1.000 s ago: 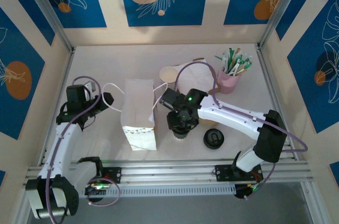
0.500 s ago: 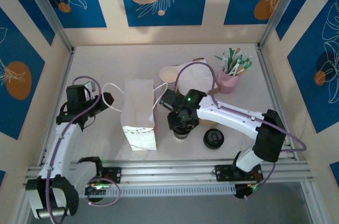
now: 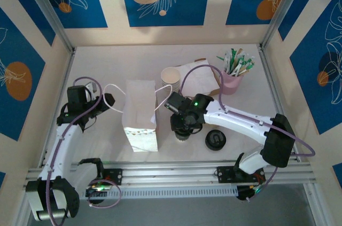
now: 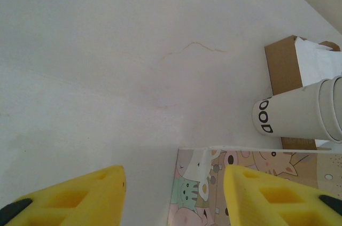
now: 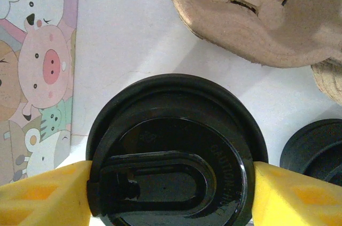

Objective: Pack the takeout coffee

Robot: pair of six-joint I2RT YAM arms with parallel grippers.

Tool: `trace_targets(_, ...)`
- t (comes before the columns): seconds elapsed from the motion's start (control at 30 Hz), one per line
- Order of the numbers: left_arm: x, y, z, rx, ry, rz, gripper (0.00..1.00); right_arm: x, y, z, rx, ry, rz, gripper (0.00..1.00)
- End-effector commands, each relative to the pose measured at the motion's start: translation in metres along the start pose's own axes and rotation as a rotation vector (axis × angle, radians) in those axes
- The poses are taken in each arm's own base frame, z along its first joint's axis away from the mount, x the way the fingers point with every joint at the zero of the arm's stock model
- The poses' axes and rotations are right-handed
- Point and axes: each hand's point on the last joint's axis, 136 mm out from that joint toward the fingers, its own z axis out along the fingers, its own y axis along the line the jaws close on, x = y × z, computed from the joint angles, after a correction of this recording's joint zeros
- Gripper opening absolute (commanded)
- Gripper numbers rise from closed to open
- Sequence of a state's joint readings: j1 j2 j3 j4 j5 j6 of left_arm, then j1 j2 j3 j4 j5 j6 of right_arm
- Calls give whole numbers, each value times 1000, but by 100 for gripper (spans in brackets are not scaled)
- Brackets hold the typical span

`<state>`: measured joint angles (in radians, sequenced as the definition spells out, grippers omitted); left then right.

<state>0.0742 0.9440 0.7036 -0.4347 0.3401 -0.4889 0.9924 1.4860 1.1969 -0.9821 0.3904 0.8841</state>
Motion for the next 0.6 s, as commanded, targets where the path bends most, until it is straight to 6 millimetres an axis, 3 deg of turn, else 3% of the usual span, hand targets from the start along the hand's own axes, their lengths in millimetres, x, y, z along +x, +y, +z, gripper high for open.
trace_targets(0.0,2,-4,-1,11,8,12,51,45,-34,42,165,185,41,69)
trace_targets(0.2,2,-5,1,18,13,8,51,57,-39,55,215,187,48,69)
trace_targets(0.57,2,-5,-1,15,6,12,51,18,-25,15,158,40,57,69)
